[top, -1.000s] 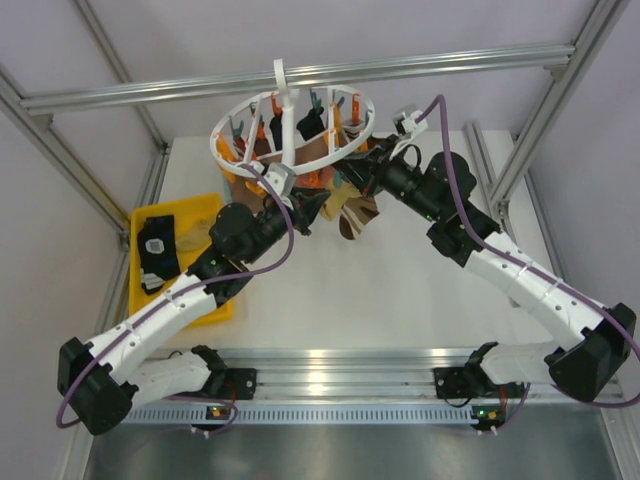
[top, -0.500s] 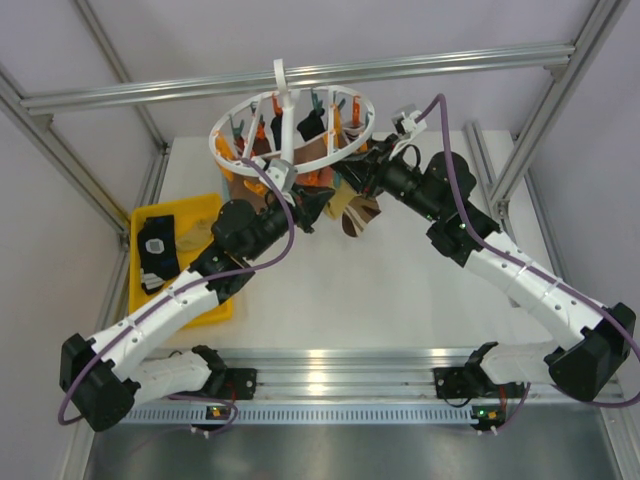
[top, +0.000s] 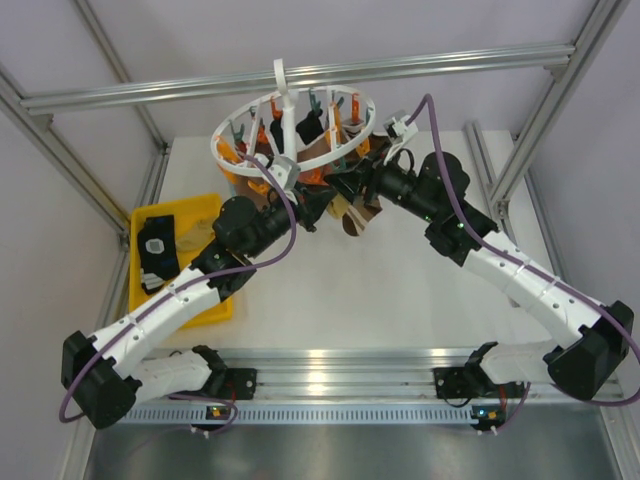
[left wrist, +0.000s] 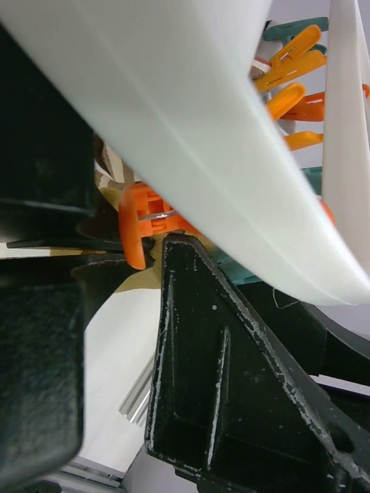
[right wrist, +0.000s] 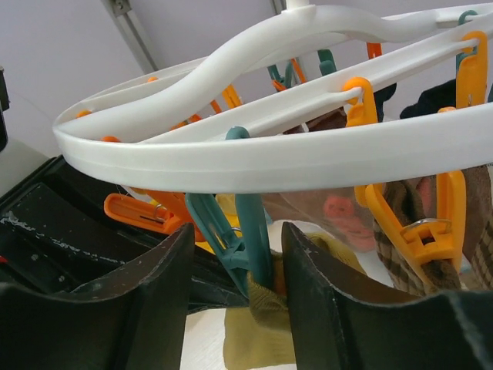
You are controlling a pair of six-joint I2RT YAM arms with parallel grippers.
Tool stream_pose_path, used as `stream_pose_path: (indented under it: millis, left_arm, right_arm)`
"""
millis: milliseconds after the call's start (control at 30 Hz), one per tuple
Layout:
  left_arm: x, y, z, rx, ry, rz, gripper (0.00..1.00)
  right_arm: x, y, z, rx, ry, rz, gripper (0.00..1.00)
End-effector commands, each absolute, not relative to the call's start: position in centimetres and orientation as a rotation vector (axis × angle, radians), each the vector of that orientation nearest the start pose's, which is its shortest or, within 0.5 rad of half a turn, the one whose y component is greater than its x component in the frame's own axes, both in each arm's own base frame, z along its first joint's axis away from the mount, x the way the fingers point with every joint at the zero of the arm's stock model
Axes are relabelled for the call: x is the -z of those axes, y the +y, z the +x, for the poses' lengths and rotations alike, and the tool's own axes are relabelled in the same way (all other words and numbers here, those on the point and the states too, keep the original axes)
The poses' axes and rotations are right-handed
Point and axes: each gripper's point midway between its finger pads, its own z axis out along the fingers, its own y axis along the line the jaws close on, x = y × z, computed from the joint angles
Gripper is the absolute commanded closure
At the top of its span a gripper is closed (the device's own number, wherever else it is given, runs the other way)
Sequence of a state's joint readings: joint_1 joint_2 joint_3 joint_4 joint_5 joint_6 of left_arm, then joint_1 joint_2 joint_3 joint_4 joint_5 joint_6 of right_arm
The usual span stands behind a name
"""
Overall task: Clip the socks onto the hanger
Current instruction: Clamp the sock onto the hanger.
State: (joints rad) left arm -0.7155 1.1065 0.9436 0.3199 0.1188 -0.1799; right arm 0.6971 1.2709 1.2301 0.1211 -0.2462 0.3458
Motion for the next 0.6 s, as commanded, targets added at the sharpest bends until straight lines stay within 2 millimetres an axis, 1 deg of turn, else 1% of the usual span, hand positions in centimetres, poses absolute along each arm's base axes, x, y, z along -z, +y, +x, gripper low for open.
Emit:
stream_pose_path:
  millis: [0, 33, 67, 100, 167, 200, 333, 367, 433, 467, 500, 567]
  left_arm:
    - [-41.8, -28.4, 27.9, 0.845, 1.232, 0.472, 1.0]
    - [-41.6, -28.5, 28.0, 0.843, 1.238, 0.475, 1.0]
    - [-41.6, -28.4, 27.9, 0.84, 1.238, 0.477, 0.96]
    - [-41.5, -28.5, 27.9, 0.841, 1.242, 0.483, 0.83]
    - [-41.0, -28.4, 27.7, 0.832, 1.254, 0.5, 0.74]
    - [-41.1, -28.3, 27.5, 0.831, 1.25, 0.509, 0.67]
    - [-40.6, -27.6, 26.5, 0.814, 1.255, 0.54, 0.64]
    - [-40.3, -27.1, 26.0, 0.803, 1.261, 0.549, 0.64]
    - [-39.8, -26.7, 25.5, 0.792, 1.268, 0.566, 0.63]
    - [-39.0, -26.5, 25.4, 0.783, 1.284, 0.572, 0.63]
    - [-39.0, -26.0, 24.8, 0.78, 1.284, 0.577, 0.62]
    - [-38.5, -25.5, 24.3, 0.766, 1.287, 0.597, 0.61]
  right_arm:
    - [-39.9, 32.1, 29.3, -1.036, 1.502, -0.481, 0.52]
    - [-40.0, 32.0, 29.2, -1.036, 1.498, -0.481, 0.52]
    - [-40.1, 32.0, 29.2, -1.036, 1.498, -0.481, 0.51]
    - [-40.2, 32.0, 29.0, -1.037, 1.495, -0.483, 0.51]
    - [-40.5, 31.7, 29.1, -1.025, 1.492, -0.482, 0.51]
    - [-40.6, 31.5, 29.2, -1.018, 1.49, -0.479, 0.51]
    - [-40.8, 30.3, 29.9, -0.986, 1.493, -0.456, 0.51]
    - [-40.9, 29.8, 30.3, -0.974, 1.494, -0.446, 0.51]
    - [-40.8, 29.4, 30.3, -0.972, 1.5, -0.447, 0.51]
    - [-40.8, 29.2, 30.4, -0.968, 1.498, -0.449, 0.51]
    - [-41.1, 28.8, 30.4, -0.962, 1.491, -0.447, 0.5]
    - [-41.0, 28.6, 30.0, -0.967, 1.482, -0.477, 0.48]
